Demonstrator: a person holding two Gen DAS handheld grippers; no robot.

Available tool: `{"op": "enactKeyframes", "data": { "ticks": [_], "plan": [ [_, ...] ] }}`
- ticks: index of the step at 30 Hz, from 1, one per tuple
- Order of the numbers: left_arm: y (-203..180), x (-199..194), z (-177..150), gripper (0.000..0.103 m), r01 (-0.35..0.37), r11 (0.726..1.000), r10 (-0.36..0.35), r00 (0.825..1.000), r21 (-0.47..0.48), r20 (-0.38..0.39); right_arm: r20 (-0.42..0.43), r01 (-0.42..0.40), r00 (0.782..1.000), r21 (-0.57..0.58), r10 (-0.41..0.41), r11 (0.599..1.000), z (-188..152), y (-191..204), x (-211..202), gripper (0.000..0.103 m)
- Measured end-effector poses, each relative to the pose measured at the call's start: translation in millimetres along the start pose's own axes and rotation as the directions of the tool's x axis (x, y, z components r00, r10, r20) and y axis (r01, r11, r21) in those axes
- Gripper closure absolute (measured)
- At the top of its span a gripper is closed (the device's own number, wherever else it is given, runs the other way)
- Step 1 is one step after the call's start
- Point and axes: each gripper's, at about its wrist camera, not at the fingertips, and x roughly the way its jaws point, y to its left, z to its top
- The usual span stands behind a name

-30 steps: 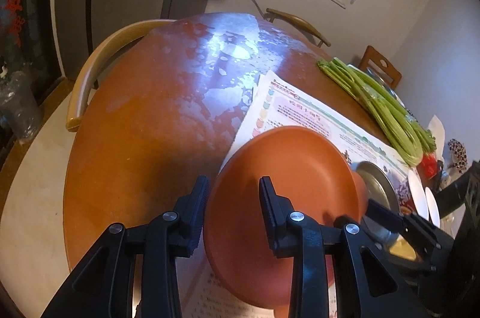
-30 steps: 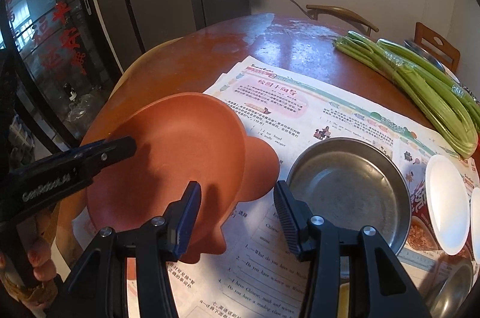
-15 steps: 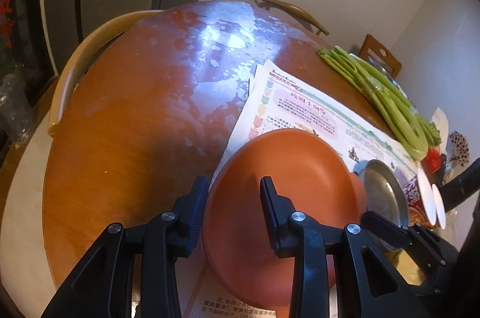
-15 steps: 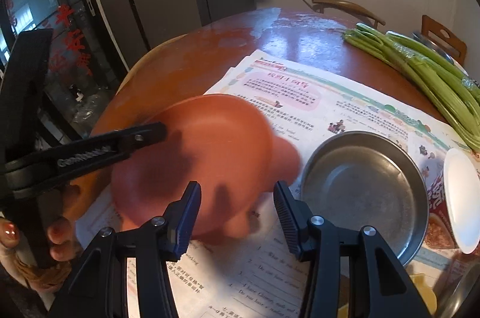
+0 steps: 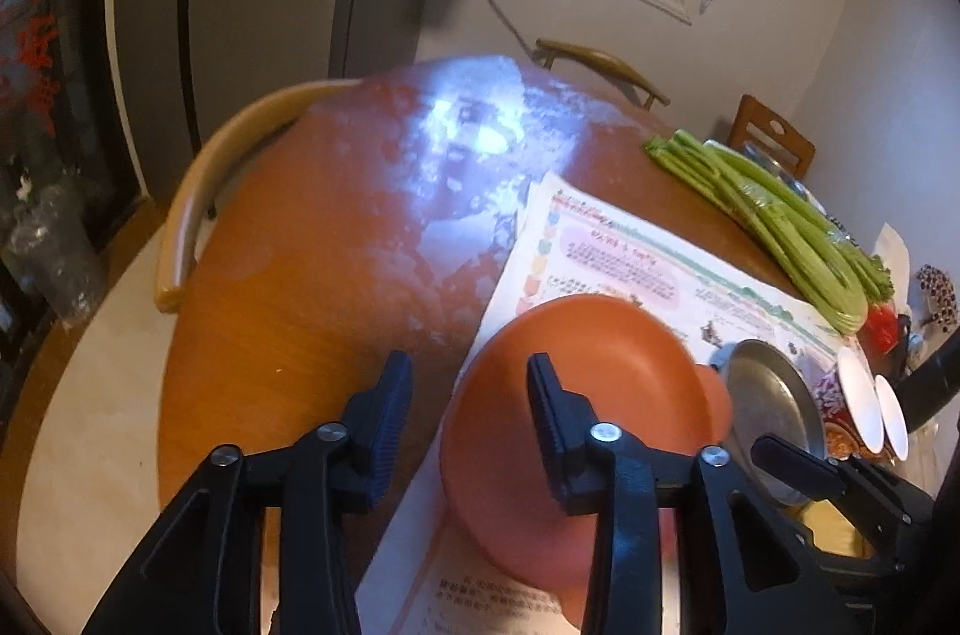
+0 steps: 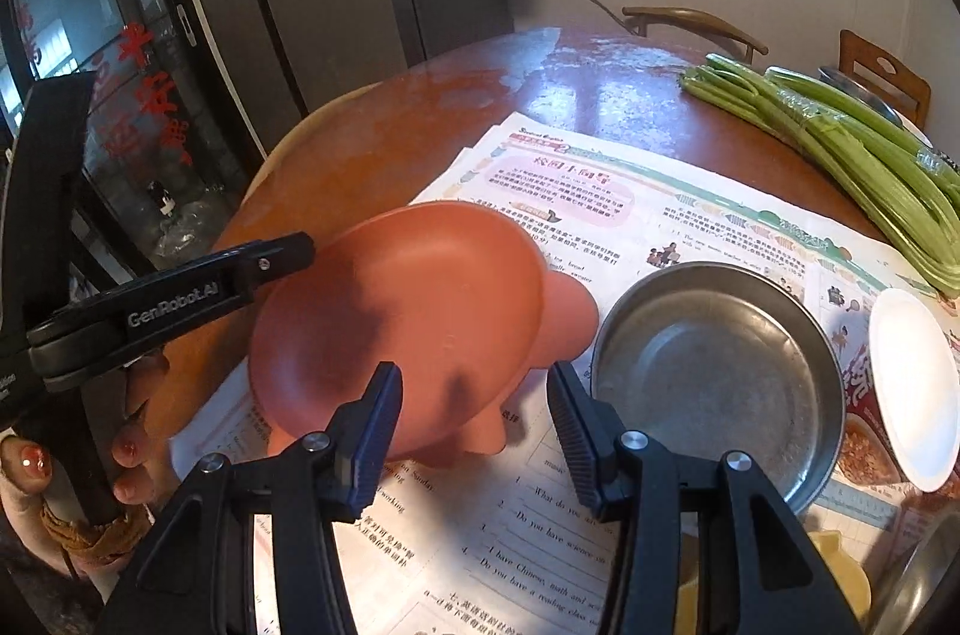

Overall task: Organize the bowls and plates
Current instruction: 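Carry the pink plate with the left gripper toward the table edge and lower it, then open the left gripper and withdraw from the pink plate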

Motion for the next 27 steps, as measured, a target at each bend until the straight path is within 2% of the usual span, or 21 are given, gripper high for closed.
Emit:
{"op": "enactKeyframes", "data": {
  "ticks": [3,7,17,27],
  "plan": [
    [-10,-15,-3,0.053,0.008,1.000,-0.009,0.999,0.028,0.033,0.023,0.003,1.000,0.013,-0.003,1.000,-1,-2,-11,0.052],
    [-23,-27,-9,0.050,0.039,0.998,-0.041,0.998,0.049,0.039,0.055,0.008,0.998,0.027,-0.010,1.000,-3,-6,-26,0.052],
    [-57,-47,-20,0.050,0.070,0.991,-0.076,0.996,0.111,0.050,0.120,0.046,0.991,0.055,-0.052,0.997,-10,-22,-59,0.052],
    [-89,-62,-35,0.049,0.117,0.979,-0.126,0.991,0.166,0.041,0.148,0.071,0.985,0.097,-0.085,0.993,-33,-40,-91,0.052]
  ]
}}
